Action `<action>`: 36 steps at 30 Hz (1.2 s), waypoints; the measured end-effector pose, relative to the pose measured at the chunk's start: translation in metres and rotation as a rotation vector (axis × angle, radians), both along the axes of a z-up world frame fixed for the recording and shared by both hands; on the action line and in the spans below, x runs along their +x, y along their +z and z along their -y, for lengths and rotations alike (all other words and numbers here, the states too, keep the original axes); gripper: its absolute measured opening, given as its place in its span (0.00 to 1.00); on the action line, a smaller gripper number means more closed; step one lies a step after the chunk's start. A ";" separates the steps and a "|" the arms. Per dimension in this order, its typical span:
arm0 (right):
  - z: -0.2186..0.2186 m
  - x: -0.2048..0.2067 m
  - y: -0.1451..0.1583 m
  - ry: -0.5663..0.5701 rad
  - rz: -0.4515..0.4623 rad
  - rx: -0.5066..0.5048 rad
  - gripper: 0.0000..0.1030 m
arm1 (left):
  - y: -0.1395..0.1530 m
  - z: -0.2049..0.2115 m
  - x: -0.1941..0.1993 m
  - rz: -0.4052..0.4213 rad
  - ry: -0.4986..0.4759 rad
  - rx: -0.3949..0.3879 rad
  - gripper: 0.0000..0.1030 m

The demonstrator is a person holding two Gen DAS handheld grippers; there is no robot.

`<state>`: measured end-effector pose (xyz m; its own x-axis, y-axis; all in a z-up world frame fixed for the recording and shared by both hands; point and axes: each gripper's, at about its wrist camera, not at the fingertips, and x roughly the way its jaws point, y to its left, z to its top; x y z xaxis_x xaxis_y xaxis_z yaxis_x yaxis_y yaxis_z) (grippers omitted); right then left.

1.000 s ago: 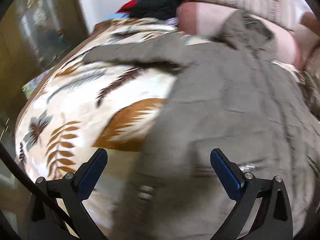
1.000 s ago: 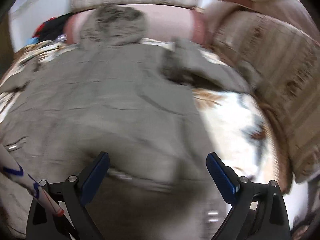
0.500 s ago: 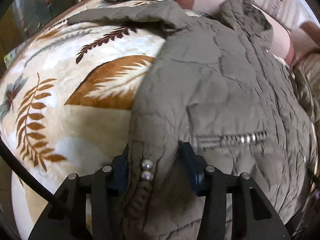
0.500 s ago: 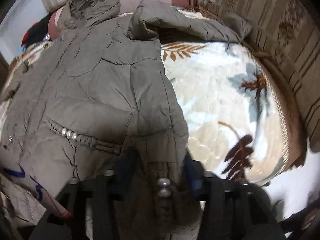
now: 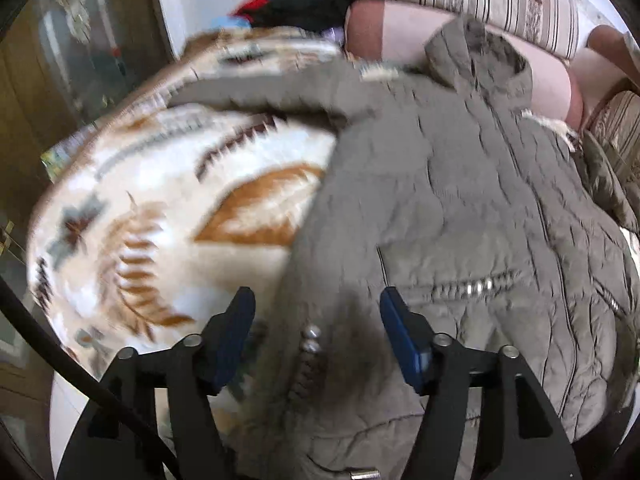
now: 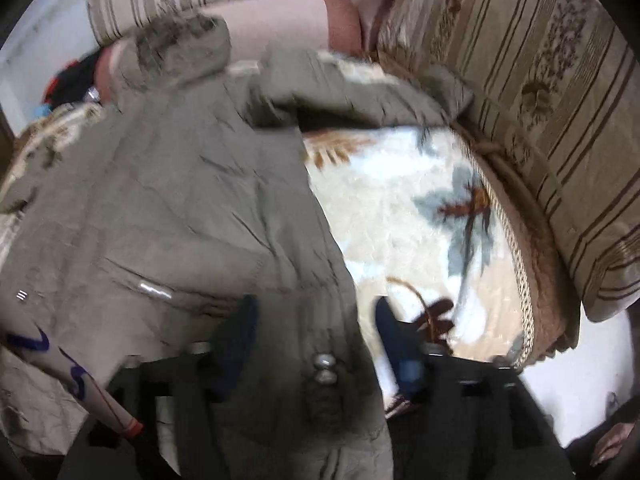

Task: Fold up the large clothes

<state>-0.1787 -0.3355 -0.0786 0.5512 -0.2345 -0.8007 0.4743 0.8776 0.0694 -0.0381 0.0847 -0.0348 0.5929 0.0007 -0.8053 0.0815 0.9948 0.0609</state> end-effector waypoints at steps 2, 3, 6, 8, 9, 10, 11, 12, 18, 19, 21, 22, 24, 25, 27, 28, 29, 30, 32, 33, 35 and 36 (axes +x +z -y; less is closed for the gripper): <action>-0.013 0.005 0.013 0.032 0.036 -0.016 0.74 | 0.012 0.006 -0.006 0.047 -0.010 0.041 0.72; -0.021 0.010 0.019 0.057 0.047 -0.020 0.74 | 0.017 0.007 -0.007 0.063 -0.015 0.051 0.75; -0.045 0.026 0.033 0.137 0.067 -0.031 0.74 | 0.028 0.013 -0.010 0.083 -0.035 0.061 0.75; -0.062 0.040 0.044 0.186 0.076 -0.053 0.74 | 0.033 0.014 -0.008 0.085 -0.038 0.067 0.75; -0.071 0.048 0.051 0.213 0.086 -0.059 0.74 | 0.035 0.014 -0.008 0.089 -0.040 0.069 0.75; -0.079 0.051 0.054 0.232 0.094 -0.060 0.74 | 0.036 0.014 -0.008 0.092 -0.042 0.070 0.75; -0.087 0.055 0.059 0.254 0.102 -0.059 0.74 | 0.037 0.014 -0.009 0.095 -0.042 0.071 0.75; -0.095 0.060 0.063 0.275 0.108 -0.057 0.75 | 0.037 0.012 -0.010 0.097 -0.042 0.071 0.75; -0.131 0.090 0.087 0.363 0.135 -0.032 0.76 | 0.041 0.002 -0.005 0.107 -0.025 0.069 0.75; -0.134 0.093 0.090 0.367 0.139 -0.026 0.76 | 0.041 -0.001 -0.004 0.108 -0.019 0.068 0.75; -0.140 0.100 0.094 0.371 0.145 -0.017 0.76 | 0.041 -0.006 -0.001 0.108 -0.010 0.061 0.75; -0.144 0.104 0.095 0.369 0.144 -0.013 0.77 | 0.040 -0.010 0.002 0.107 -0.004 0.057 0.75; -0.148 0.110 0.092 0.365 0.136 -0.006 0.79 | 0.039 -0.014 0.006 0.102 0.008 0.050 0.75; -0.149 0.111 0.090 0.363 0.131 -0.004 0.80 | 0.037 -0.018 0.010 0.097 0.014 0.047 0.75; -0.150 0.116 0.084 0.358 0.111 0.001 0.80 | 0.034 -0.024 0.019 0.090 0.023 0.043 0.75; -0.151 0.119 0.079 0.356 0.098 0.003 0.80 | 0.033 -0.028 0.024 0.087 0.028 0.040 0.75; -0.151 0.122 0.075 0.353 0.086 0.003 0.80 | 0.031 -0.033 0.030 0.084 0.036 0.037 0.75; -0.152 0.126 0.070 0.349 0.072 0.000 0.80 | 0.031 -0.042 0.040 0.079 0.054 0.032 0.75; -0.151 0.133 0.061 0.341 0.055 -0.007 0.81 | 0.032 -0.060 0.059 0.078 0.096 0.021 0.75; -0.151 0.137 0.057 0.335 0.048 -0.012 0.80 | 0.033 -0.070 0.070 0.079 0.123 0.019 0.75; -0.151 0.145 0.050 0.329 0.036 -0.020 0.81 | 0.038 -0.088 0.090 0.086 0.166 0.017 0.75; -0.151 0.150 0.046 0.331 0.032 -0.022 0.81 | 0.041 -0.098 0.102 0.091 0.188 0.016 0.76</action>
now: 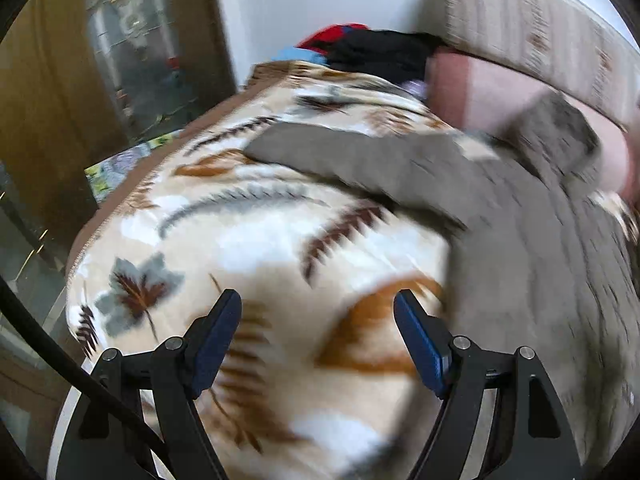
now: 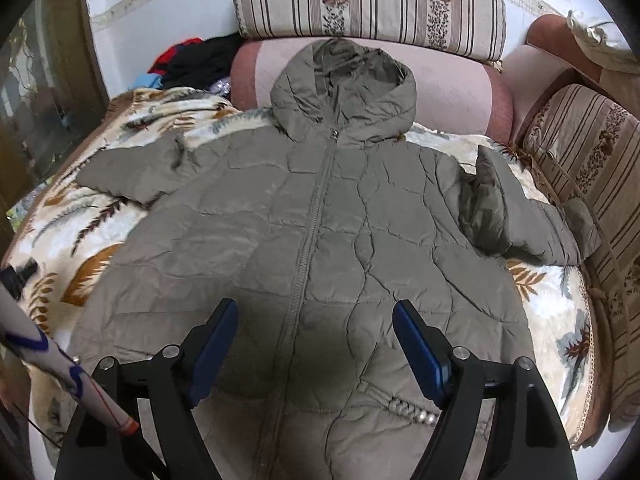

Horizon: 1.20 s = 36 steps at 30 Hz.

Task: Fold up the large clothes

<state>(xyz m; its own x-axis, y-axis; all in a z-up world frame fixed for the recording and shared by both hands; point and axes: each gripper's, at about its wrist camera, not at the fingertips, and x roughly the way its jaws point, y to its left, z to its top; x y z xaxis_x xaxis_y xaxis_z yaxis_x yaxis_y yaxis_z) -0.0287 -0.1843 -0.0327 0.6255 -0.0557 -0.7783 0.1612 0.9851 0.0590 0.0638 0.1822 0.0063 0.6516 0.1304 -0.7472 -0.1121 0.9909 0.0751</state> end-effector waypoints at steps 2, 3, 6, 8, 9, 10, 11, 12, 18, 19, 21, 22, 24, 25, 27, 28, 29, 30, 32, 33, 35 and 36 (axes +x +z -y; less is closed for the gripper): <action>0.001 0.009 -0.006 0.002 -0.007 -0.007 0.81 | 0.005 -0.021 0.026 0.004 0.044 -0.010 0.78; 0.001 0.015 -0.010 0.002 -0.010 -0.013 0.81 | 0.007 -0.032 0.040 0.005 0.063 -0.024 0.78; 0.002 0.029 -0.021 -0.003 -0.013 -0.012 0.81 | 0.010 -0.063 0.084 0.005 0.100 -0.085 0.79; 0.003 0.037 -0.028 -0.008 -0.017 -0.009 0.81 | 0.010 -0.081 0.117 -0.011 0.121 -0.122 0.79; 0.003 0.040 -0.032 -0.009 -0.019 -0.003 0.81 | 0.008 -0.093 0.138 -0.019 0.133 -0.150 0.79; 0.002 0.042 -0.035 -0.008 -0.020 0.001 0.81 | 0.006 -0.100 0.152 -0.028 0.143 -0.171 0.79; 0.003 0.044 -0.038 -0.006 -0.019 0.004 0.81 | 0.001 -0.108 0.168 -0.040 0.154 -0.195 0.79; 0.003 0.046 -0.040 -0.005 -0.018 0.003 0.81 | -0.004 -0.117 0.183 -0.053 0.170 -0.225 0.79; 0.010 0.050 -0.059 -0.002 -0.020 0.004 0.81 | -0.048 -0.163 0.244 -0.121 0.274 -0.446 0.78; 0.011 0.052 -0.063 -0.003 -0.025 0.009 0.81 | -0.054 -0.165 0.252 -0.125 0.275 -0.471 0.78; 0.013 0.056 -0.070 -0.005 -0.033 0.018 0.81 | -0.062 -0.165 0.263 -0.125 0.268 -0.503 0.78; 0.015 0.058 -0.074 -0.006 -0.038 0.024 0.81 | -0.067 -0.165 0.271 -0.128 0.265 -0.513 0.78; 0.016 0.060 -0.081 -0.005 -0.050 0.033 0.81 | -0.079 -0.163 0.287 -0.146 0.267 -0.520 0.78; 0.016 0.060 -0.084 -0.004 -0.052 0.034 0.81 | -0.084 -0.162 0.293 -0.156 0.268 -0.527 0.78; 0.014 0.060 -0.088 0.000 -0.046 0.026 0.83 | -0.096 -0.159 0.307 -0.187 0.266 -0.552 0.78; 0.013 0.060 -0.089 0.003 -0.044 0.021 0.84 | -0.102 -0.155 0.314 -0.206 0.265 -0.560 0.78; 0.012 0.060 -0.091 0.005 -0.044 0.017 0.85 | -0.103 -0.151 0.318 -0.203 0.268 -0.537 0.78; 0.012 0.061 -0.094 0.008 -0.045 0.012 0.86 | -0.103 -0.145 0.322 -0.203 0.270 -0.493 0.78; 0.011 0.063 -0.097 0.007 -0.044 0.009 0.89 | -0.099 -0.130 0.326 -0.202 0.253 -0.408 0.58; 0.011 0.063 -0.100 0.006 -0.040 0.010 0.89 | -0.098 -0.126 0.326 -0.209 0.248 -0.384 0.32; 0.011 0.064 -0.105 0.010 -0.038 0.012 0.93 | -0.092 -0.117 0.323 -0.217 0.230 -0.368 0.18; 0.011 0.065 -0.108 0.013 -0.037 0.017 0.93 | -0.085 -0.114 0.320 -0.207 0.225 -0.363 0.15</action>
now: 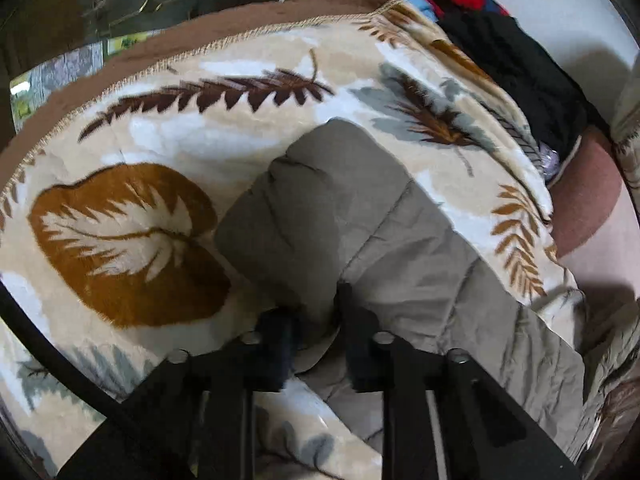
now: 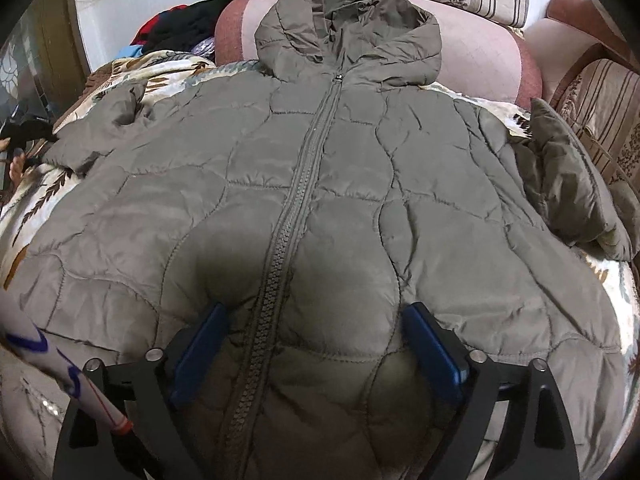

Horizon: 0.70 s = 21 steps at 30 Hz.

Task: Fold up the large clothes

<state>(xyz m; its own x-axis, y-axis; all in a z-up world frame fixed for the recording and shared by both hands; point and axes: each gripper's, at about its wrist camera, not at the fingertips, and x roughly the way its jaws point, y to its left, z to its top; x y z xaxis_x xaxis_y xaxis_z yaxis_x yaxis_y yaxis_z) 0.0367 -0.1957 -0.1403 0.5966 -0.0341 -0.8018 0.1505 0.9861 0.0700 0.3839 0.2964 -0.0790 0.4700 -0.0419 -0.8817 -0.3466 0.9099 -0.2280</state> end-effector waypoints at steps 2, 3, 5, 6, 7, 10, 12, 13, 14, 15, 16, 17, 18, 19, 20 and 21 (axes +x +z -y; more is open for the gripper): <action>0.003 0.001 -0.003 0.003 0.004 0.026 0.95 | 0.016 0.009 -0.010 0.023 -0.008 0.014 0.14; 0.004 0.001 -0.003 0.003 0.006 0.035 0.95 | 0.025 0.015 -0.015 0.036 -0.016 0.021 0.14; 0.005 0.000 -0.003 0.006 0.011 0.047 0.96 | 0.051 0.034 -0.031 0.087 -0.066 0.028 0.14; 0.005 0.000 -0.004 0.007 0.013 0.048 0.96 | 0.061 0.043 -0.036 0.108 -0.091 0.024 0.14; 0.004 0.000 -0.004 0.007 0.014 0.049 0.96 | 0.077 0.058 -0.046 0.139 -0.134 0.005 0.13; 0.004 -0.001 -0.003 0.005 0.017 0.051 0.96 | 0.116 0.108 -0.076 0.217 -0.267 -0.064 0.13; 0.006 -0.003 0.002 -0.001 0.021 0.060 0.96 | 0.133 0.148 -0.099 0.250 -0.368 -0.109 0.13; 0.008 -0.007 0.007 -0.009 0.028 0.072 0.94 | 0.139 0.173 -0.112 0.260 -0.431 -0.133 0.13; 0.011 -0.011 0.012 -0.024 0.038 0.083 0.93 | 0.142 0.193 -0.124 0.266 -0.480 -0.147 0.13; 0.017 -0.018 0.019 -0.049 0.054 0.098 0.93 | 0.142 0.216 -0.136 0.271 -0.533 -0.161 0.13; 0.023 -0.023 0.025 -0.067 0.068 0.110 0.93 | 0.139 0.240 -0.150 0.273 -0.586 -0.171 0.13; 0.030 -0.030 0.031 -0.088 0.083 0.123 0.93 | 0.135 0.260 -0.162 0.268 -0.630 -0.171 0.13; 0.039 -0.039 0.038 -0.111 0.098 0.134 0.93 | 0.128 0.282 -0.173 0.258 -0.673 -0.167 0.13; 0.045 -0.045 0.043 -0.125 0.106 0.135 0.93 | 0.116 0.305 -0.185 0.238 -0.713 -0.166 0.14; 0.052 -0.052 0.048 -0.143 0.116 0.130 0.93 | 0.104 0.322 -0.195 0.220 -0.738 -0.157 0.14; 0.059 -0.058 0.053 -0.162 0.123 0.120 0.93 | 0.088 0.341 -0.206 0.201 -0.761 -0.121 0.14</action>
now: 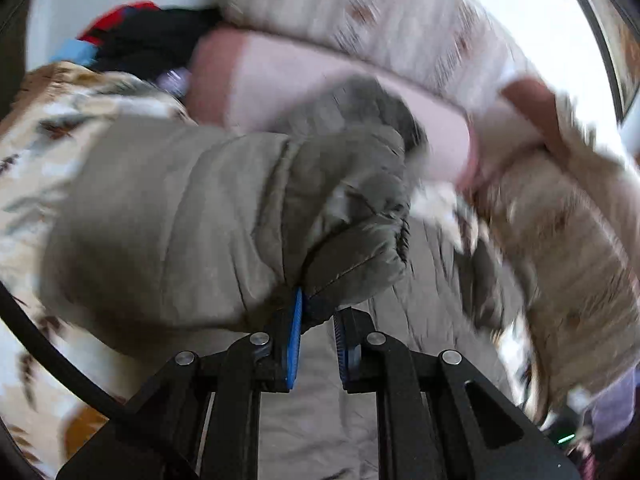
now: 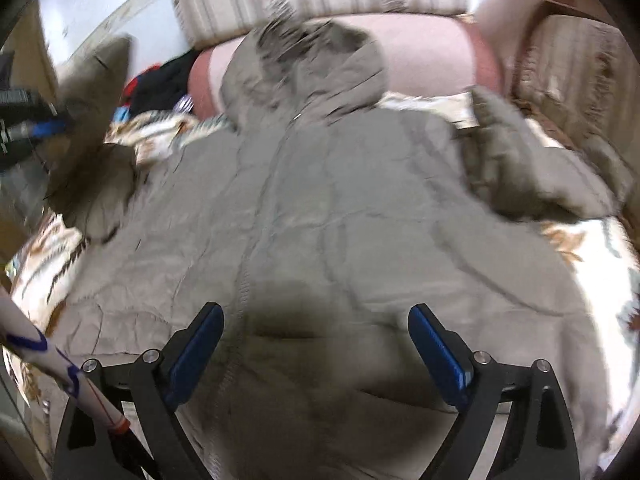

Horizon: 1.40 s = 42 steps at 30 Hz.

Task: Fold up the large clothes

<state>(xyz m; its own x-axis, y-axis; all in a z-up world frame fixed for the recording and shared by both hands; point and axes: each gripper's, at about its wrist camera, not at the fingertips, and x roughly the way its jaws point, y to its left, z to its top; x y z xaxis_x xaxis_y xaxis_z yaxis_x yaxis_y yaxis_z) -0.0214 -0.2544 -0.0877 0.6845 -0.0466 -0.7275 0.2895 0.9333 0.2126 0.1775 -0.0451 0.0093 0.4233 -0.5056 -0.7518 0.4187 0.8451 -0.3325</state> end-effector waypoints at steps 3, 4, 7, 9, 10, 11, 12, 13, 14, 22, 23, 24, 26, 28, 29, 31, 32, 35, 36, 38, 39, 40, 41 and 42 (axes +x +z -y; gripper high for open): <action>0.016 -0.014 0.008 -0.050 0.002 -0.018 0.93 | -0.038 0.038 -0.030 0.010 -0.033 0.146 0.21; 0.021 -0.018 0.011 -0.061 0.000 -0.017 0.93 | -0.045 0.043 -0.037 0.015 -0.052 0.178 0.26; 0.029 -0.021 0.020 -0.066 0.003 -0.008 0.93 | -0.056 0.050 -0.077 0.077 -0.117 0.259 0.53; 0.032 -0.013 0.024 -0.044 0.000 0.055 0.93 | -0.047 0.036 -0.109 0.141 -0.119 0.251 0.67; 0.032 -0.011 0.025 -0.035 0.001 0.083 0.93 | -0.044 0.025 -0.119 0.157 -0.107 0.237 0.73; 0.031 -0.005 0.025 -0.020 0.001 0.116 0.93 | -0.041 0.015 -0.127 0.170 -0.089 0.221 0.76; 0.030 0.001 0.025 -0.006 0.000 0.138 0.93 | -0.038 0.000 -0.140 0.184 -0.052 0.201 0.78; 0.028 0.010 0.023 0.011 -0.007 0.154 0.93 | -0.037 -0.010 -0.146 0.191 -0.024 0.194 0.79; 0.025 0.022 0.020 0.029 -0.020 0.156 0.93 | -0.038 -0.019 -0.147 0.197 0.007 0.192 0.79; 0.032 0.117 -0.022 -0.050 -0.169 0.166 0.93 | -0.069 -0.076 -0.154 0.225 0.187 0.297 0.79; 0.036 0.125 -0.028 -0.068 -0.184 0.201 0.91 | -0.073 -0.080 -0.152 0.220 0.201 0.308 0.79; 0.040 0.132 -0.031 -0.082 -0.195 0.222 0.78 | -0.078 -0.085 -0.149 0.209 0.221 0.315 0.79; 0.046 0.144 -0.034 -0.088 -0.216 0.254 0.41 | -0.085 -0.093 -0.143 0.192 0.244 0.309 0.79; 0.050 0.152 -0.025 -0.071 -0.211 0.247 0.26 | -0.091 -0.099 -0.141 0.182 0.262 0.301 0.79; 0.053 0.152 -0.019 -0.075 -0.194 0.223 0.21 | -0.094 -0.100 -0.141 0.179 0.264 0.300 0.79; 0.060 0.150 -0.009 -0.101 -0.181 0.168 0.18 | -0.098 -0.099 -0.140 0.181 0.264 0.302 0.79; 0.065 0.150 -0.007 -0.121 -0.176 0.147 0.17 | -0.099 -0.099 -0.142 0.187 0.264 0.307 0.79; 0.076 0.145 -0.016 -0.169 -0.195 0.133 0.17 | -0.102 -0.095 -0.142 0.207 0.262 0.334 0.79; 0.077 0.146 -0.023 -0.171 -0.214 0.133 0.17 | -0.102 -0.094 -0.142 0.210 0.261 0.340 0.79; 0.077 0.145 -0.036 -0.169 -0.231 0.128 0.21 | -0.103 -0.095 -0.141 0.207 0.261 0.339 0.79; 0.075 0.144 -0.037 -0.175 -0.218 0.118 0.23 | -0.102 -0.095 -0.140 0.202 0.261 0.341 0.79; 0.074 0.143 -0.036 -0.184 -0.213 0.106 0.31 | -0.102 -0.094 -0.140 0.197 0.260 0.347 0.79; 0.073 0.141 -0.034 -0.185 -0.213 0.096 0.40 | -0.100 -0.094 -0.141 0.193 0.260 0.355 0.79; 0.073 0.137 -0.030 -0.177 -0.209 0.099 0.43 | -0.097 -0.093 -0.142 0.189 0.261 0.367 0.79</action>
